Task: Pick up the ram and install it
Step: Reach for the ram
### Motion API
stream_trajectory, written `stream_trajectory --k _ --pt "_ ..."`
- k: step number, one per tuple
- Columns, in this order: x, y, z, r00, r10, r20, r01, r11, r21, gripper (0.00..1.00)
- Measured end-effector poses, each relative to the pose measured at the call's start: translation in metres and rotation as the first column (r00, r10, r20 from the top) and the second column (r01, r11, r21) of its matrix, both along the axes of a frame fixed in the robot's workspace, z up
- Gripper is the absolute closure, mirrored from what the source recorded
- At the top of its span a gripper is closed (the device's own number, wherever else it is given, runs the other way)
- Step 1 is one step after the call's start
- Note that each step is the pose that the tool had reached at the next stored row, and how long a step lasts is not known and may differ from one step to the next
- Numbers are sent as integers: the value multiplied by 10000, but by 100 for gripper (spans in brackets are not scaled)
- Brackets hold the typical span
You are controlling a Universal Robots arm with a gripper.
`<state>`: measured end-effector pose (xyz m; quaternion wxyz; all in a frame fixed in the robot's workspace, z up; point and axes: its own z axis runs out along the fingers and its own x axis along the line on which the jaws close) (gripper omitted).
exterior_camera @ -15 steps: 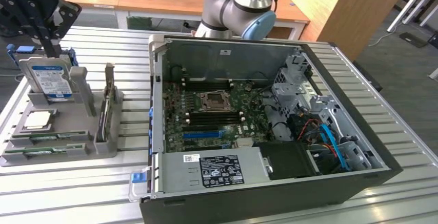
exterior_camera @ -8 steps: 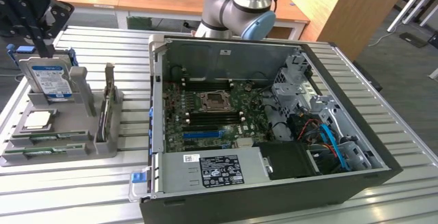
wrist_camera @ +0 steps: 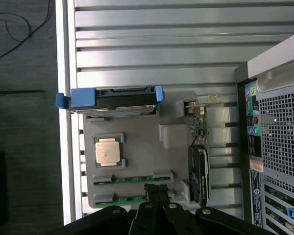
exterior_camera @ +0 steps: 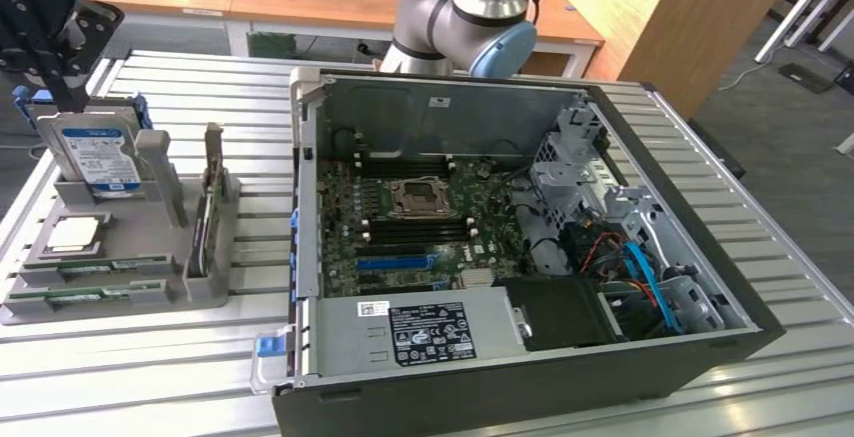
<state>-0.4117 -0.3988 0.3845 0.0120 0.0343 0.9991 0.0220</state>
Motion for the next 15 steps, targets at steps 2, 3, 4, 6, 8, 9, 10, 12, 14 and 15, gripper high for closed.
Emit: stream_trajectory --k 2,3,4,6,8,9,10,12,14,15 --pt "-31 0 -1 10000 1 0 -1 10000 0 89" --pt "-47 0 -1 10000 2 -1 -2 10000 0 89" --pt "-63 0 -2 10000 3 0 -3 10000 0 89" --pt "-97 0 -3 10000 4 0 -4 10000 0 89" --pt "-126 0 -4 10000 5 -1 -5 10000 0 89" --pt "-139 0 -5 10000 6 -2 -6 10000 0 89" --pt "-153 0 -6 10000 7 -1 -7 10000 0 89" --pt "-185 0 -7 10000 7 -2 -7 10000 -1 89" --pt "-210 0 -9 10000 8 -2 -8 10000 0 89" --pt "-222 0 -9 10000 9 -3 -9 10000 -1 89"
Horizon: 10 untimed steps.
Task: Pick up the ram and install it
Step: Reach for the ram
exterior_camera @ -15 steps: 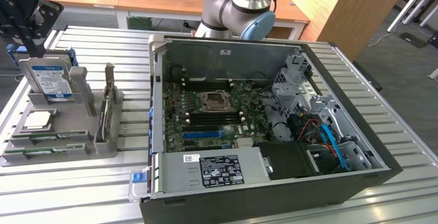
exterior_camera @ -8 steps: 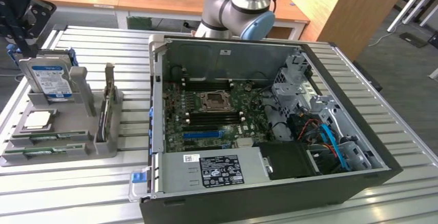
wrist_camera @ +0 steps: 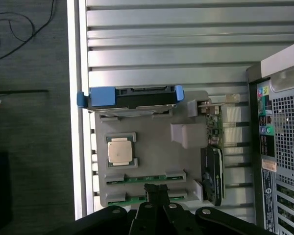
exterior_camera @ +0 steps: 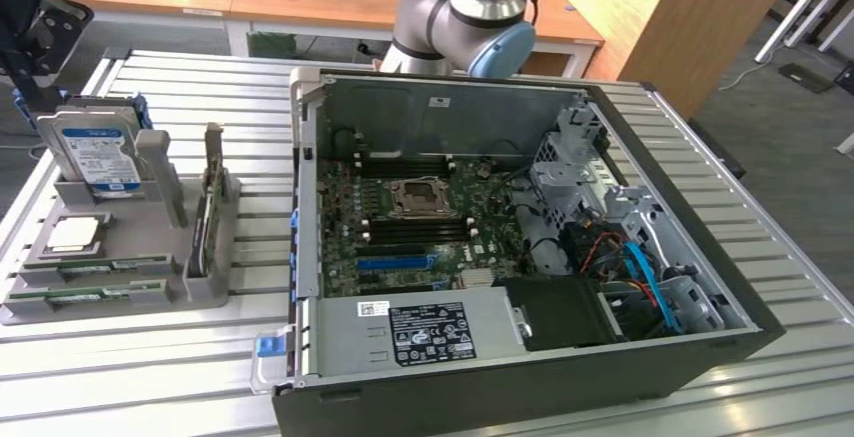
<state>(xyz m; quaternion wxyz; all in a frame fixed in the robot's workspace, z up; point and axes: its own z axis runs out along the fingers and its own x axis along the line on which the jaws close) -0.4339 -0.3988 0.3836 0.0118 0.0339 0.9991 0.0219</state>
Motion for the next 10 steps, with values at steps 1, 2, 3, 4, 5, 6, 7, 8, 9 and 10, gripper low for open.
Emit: stream_trajectory --k 1,2,3,4,5,6,7,8,9,10 --pt "-12 0 -1 10000 0 0 0 10000 0 89" --pt "-24 0 -2 10000 0 0 0 10000 0 89" --pt "-36 0 -3 10000 0 -1 0 10000 1 89" --pt "-47 0 -4 10000 0 -2 0 10000 1 89" --pt "-57 0 -5 10000 0 -4 0 10000 0 89" --pt "-67 0 -6 10000 2 -5 -2 10000 0 89" --pt "-79 0 -7 10000 4 -6 -4 10000 0 89" --pt "-84 -1 -8 10000 4 -6 -4 10000 1 89" --pt "-83 -1 -8 10000 5 -6 -5 10000 1 89" --pt "-83 0 -8 10000 5 -5 -5 10000 1 89"
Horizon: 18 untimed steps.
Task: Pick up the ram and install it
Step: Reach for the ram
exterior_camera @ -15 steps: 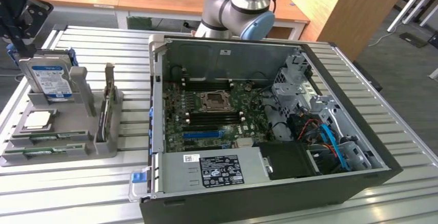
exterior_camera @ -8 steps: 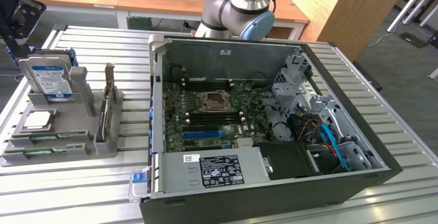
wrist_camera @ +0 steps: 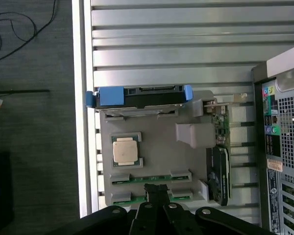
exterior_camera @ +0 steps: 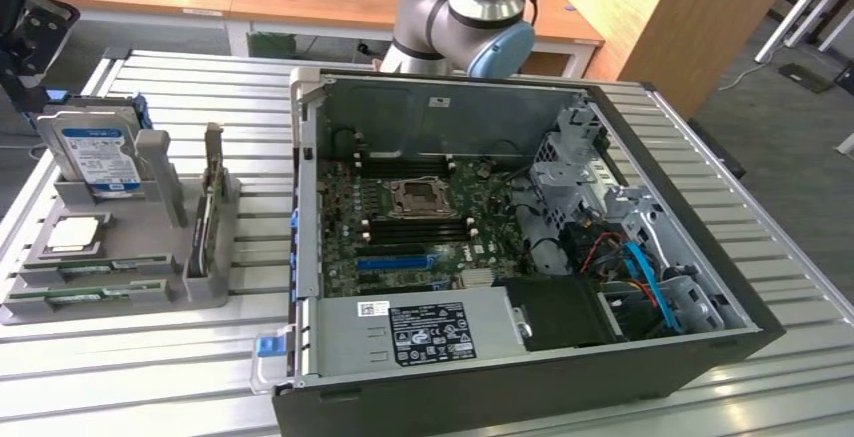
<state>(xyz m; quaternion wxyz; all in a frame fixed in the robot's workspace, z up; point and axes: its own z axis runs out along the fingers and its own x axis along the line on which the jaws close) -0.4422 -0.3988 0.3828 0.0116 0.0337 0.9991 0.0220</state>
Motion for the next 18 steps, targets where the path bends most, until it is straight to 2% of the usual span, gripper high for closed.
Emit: stream_trajectory --k 4,6,12,18 --pt "-2 0 1 10000 -1 -1 1 10000 -1 89" --pt "-3 -13 0 10000 -3 -1 3 10000 0 89" --pt "-1 -138 0 10000 -2 0 2 10000 0 89" --pt "-1 -232 1 10000 -2 -1 2 10000 -1 89"
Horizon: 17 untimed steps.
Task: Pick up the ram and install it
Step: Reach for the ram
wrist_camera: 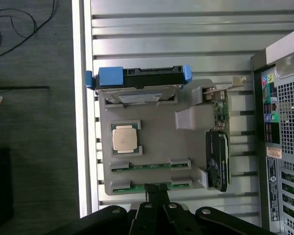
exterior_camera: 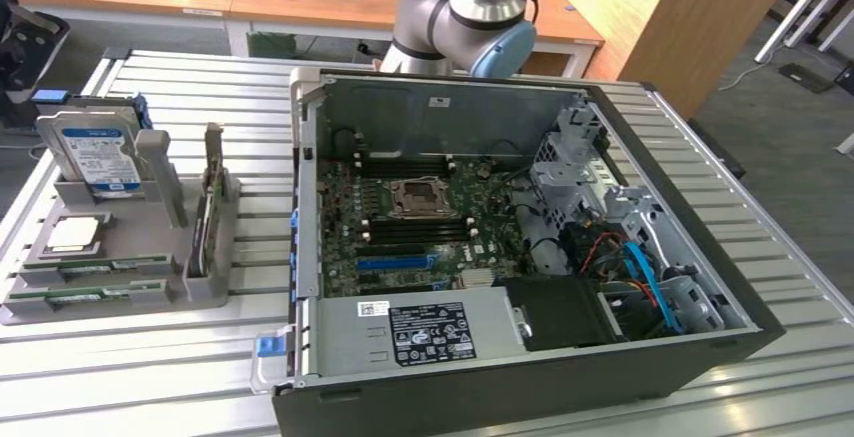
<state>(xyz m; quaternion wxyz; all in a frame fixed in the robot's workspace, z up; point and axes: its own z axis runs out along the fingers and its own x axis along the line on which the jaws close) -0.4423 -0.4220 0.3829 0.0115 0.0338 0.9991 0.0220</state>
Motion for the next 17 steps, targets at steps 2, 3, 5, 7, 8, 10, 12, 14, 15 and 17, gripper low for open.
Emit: stream_trajectory --k 2,3,5,7,8,10,12,14,15,17 --pt "0 -12 -1 10000 0 1 0 10000 1 89" --pt "0 -11 -1 10000 0 1 0 10000 1 89" --pt "0 -12 0 10000 0 1 0 10000 0 89" --pt "0 -12 0 10000 -1 0 1 10000 0 89" --pt "4 -13 -1 10000 -1 2 1 10000 0 89" --pt "22 -15 0 10000 0 0 0 10000 0 89" --pt "45 -18 0 10000 0 1 0 10000 0 89" --pt "80 -22 0 10000 0 -1 0 10000 0 89" --pt "93 -22 0 10000 -1 0 1 10000 0 89" --pt "100 -22 -1 10000 -1 0 1 10000 1 89"
